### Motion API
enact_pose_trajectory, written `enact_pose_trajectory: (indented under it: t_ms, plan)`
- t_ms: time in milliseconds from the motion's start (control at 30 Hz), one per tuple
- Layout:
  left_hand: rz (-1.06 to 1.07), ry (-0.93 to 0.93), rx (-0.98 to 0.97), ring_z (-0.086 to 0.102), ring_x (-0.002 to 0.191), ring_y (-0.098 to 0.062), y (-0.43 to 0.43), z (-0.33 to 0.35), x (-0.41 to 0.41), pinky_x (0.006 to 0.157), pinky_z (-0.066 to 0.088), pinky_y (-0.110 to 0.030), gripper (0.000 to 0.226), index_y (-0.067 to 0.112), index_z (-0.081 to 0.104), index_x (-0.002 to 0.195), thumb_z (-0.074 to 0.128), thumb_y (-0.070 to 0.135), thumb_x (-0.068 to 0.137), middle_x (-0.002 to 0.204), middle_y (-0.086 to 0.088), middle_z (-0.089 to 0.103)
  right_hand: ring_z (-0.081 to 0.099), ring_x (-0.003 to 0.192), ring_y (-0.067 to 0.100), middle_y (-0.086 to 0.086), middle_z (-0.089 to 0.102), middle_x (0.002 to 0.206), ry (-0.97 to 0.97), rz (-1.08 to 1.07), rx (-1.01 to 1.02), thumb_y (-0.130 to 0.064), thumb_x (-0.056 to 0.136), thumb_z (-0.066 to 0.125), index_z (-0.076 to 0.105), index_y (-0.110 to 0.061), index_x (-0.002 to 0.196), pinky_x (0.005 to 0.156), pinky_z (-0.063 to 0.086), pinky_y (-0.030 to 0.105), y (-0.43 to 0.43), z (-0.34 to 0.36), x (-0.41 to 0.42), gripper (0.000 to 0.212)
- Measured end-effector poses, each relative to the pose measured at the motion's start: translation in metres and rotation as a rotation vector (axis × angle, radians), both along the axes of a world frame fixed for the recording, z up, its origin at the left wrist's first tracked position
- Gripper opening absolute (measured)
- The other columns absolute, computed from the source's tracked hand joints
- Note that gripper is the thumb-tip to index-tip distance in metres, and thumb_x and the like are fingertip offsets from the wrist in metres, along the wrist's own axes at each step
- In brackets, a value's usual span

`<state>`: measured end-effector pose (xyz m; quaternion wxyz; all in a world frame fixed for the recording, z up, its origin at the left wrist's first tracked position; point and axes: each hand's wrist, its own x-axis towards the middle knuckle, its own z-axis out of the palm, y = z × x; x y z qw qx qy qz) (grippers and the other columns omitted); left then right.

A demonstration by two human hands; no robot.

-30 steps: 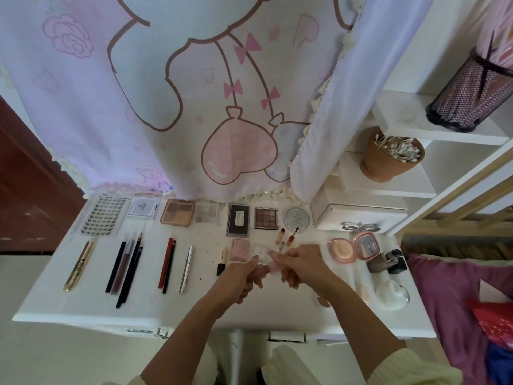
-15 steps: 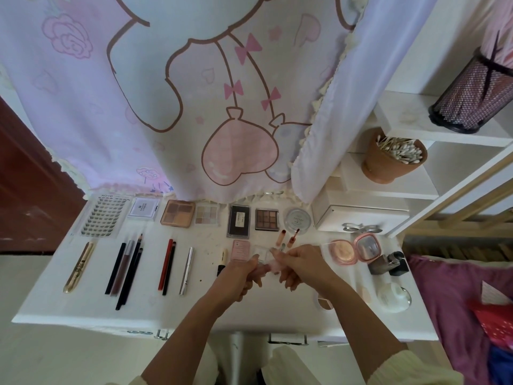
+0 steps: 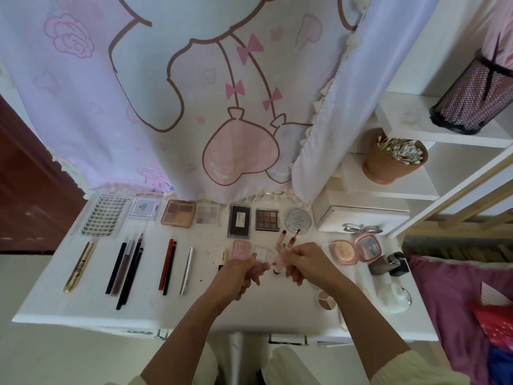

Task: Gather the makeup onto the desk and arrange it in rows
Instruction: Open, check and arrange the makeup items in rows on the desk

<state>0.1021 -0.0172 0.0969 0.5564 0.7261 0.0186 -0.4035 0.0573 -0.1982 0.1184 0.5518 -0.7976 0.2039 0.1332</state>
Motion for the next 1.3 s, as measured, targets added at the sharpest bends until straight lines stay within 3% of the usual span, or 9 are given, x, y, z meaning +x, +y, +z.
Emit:
enact_pose_trajectory:
  t_ms: [333, 500, 600, 700, 800, 933, 1033, 1233, 1300]
  plan:
    - [0.023, 0.06, -0.083, 0.034, 0.046, -0.008, 0.007, -0.002, 0.001, 0.047, 0.029, -0.019, 0.05, 0.005, 0.065, 0.079, 0.04, 0.043, 0.099, 0.051, 0.004, 0.041, 0.06, 0.051, 0.015, 0.007, 0.067, 0.061, 0.016, -0.097, 0.109, -0.03, 0.09, 0.066, 0.071, 0.002, 0.085, 0.051, 0.049, 0.024, -0.007, 0.01, 0.002, 0.033]
    - [0.087, 0.11, -0.288, 0.042, 0.056, -0.012, 0.014, -0.006, -0.001, 0.06, 0.038, -0.025, 0.052, 0.004, 0.07, 0.102, 0.055, 0.051, 0.085, 0.067, -0.003, 0.054, 0.063, 0.058, 0.018, 0.015, 0.069, 0.073, 0.043, -0.403, 0.551, -0.021, 0.082, 0.071, 0.073, -0.004, 0.084, 0.052, 0.054, 0.023, -0.013, 0.001, -0.014, 0.017]
    - [0.063, 0.082, -0.302, 0.051, 0.068, -0.014, 0.012, -0.005, -0.004, 0.068, 0.046, -0.027, 0.054, 0.012, 0.069, 0.107, 0.057, 0.056, 0.08, 0.083, -0.006, 0.068, 0.066, 0.06, 0.016, 0.015, 0.07, 0.077, 0.057, -0.54, 0.815, -0.017, 0.075, 0.069, 0.072, -0.003, 0.093, 0.055, 0.056, 0.022, -0.013, -0.009, -0.027, 0.022]
    - [-0.016, 0.045, -0.274, 0.064, 0.082, -0.017, 0.009, -0.006, -0.006, 0.079, 0.05, -0.03, 0.043, 0.015, 0.062, 0.115, 0.051, 0.048, 0.09, 0.099, -0.004, 0.073, 0.068, 0.07, 0.018, 0.017, 0.07, 0.088, 0.036, -0.588, 0.959, -0.012, 0.076, 0.066, 0.068, 0.001, 0.1, 0.061, 0.059, 0.024, -0.014, -0.02, -0.04, 0.027]
    - [-0.078, 0.06, -0.246, 0.069, 0.097, -0.018, 0.005, -0.009, -0.009, 0.089, 0.051, -0.033, 0.037, 0.014, 0.056, 0.118, 0.049, 0.042, 0.095, 0.104, -0.001, 0.074, 0.071, 0.077, 0.02, 0.018, 0.07, 0.092, -0.003, -0.61, 1.014, -0.008, 0.077, 0.064, 0.072, 0.002, 0.095, 0.065, 0.06, 0.026, -0.015, -0.026, -0.051, 0.022]
    - [-0.101, 0.113, -0.227, 0.07, 0.098, -0.016, -0.004, -0.014, -0.015, 0.09, 0.052, -0.033, 0.033, 0.012, 0.056, 0.116, 0.059, 0.033, 0.091, 0.106, -0.002, 0.073, 0.073, 0.085, 0.023, 0.02, 0.072, 0.093, -0.054, -0.638, 1.042, -0.004, 0.078, 0.061, 0.076, 0.004, 0.085, 0.069, 0.06, 0.025, -0.019, -0.029, -0.067, 0.018]
    - [-0.092, 0.068, -0.171, 0.069, 0.098, -0.014, -0.013, -0.019, -0.018, 0.089, 0.053, -0.032, 0.029, 0.012, 0.063, 0.108, 0.069, 0.026, 0.084, 0.104, 0.003, 0.074, 0.072, 0.09, 0.026, 0.024, 0.07, 0.099, -0.046, -0.654, 0.989, -0.004, 0.077, 0.064, 0.073, 0.007, 0.092, 0.075, 0.06, 0.028, -0.026, -0.033, -0.079, 0.02]
    - [-0.201, -0.239, 0.032, 0.066, 0.081, 0.004, -0.025, -0.036, -0.022, 0.069, 0.042, -0.007, 0.02, 0.028, 0.071, 0.094, 0.077, 0.035, 0.077, 0.089, 0.013, 0.073, 0.061, 0.09, 0.014, 0.001, 0.07, 0.096, -0.011, -0.559, 0.624, -0.015, 0.078, 0.072, 0.073, -0.01, 0.107, 0.084, 0.044, 0.029, -0.035, -0.042, -0.096, 0.029]
    - [-0.209, -0.278, 0.062, 0.066, 0.08, 0.006, -0.027, -0.043, -0.023, 0.069, 0.042, -0.005, 0.022, 0.028, 0.073, 0.093, 0.08, 0.034, 0.073, 0.087, 0.013, 0.074, 0.059, 0.086, 0.013, 0.001, 0.066, 0.093, -0.025, -0.552, 0.529, -0.015, 0.081, 0.073, 0.074, -0.015, 0.103, 0.077, 0.044, 0.027, -0.037, -0.045, -0.099, 0.023]
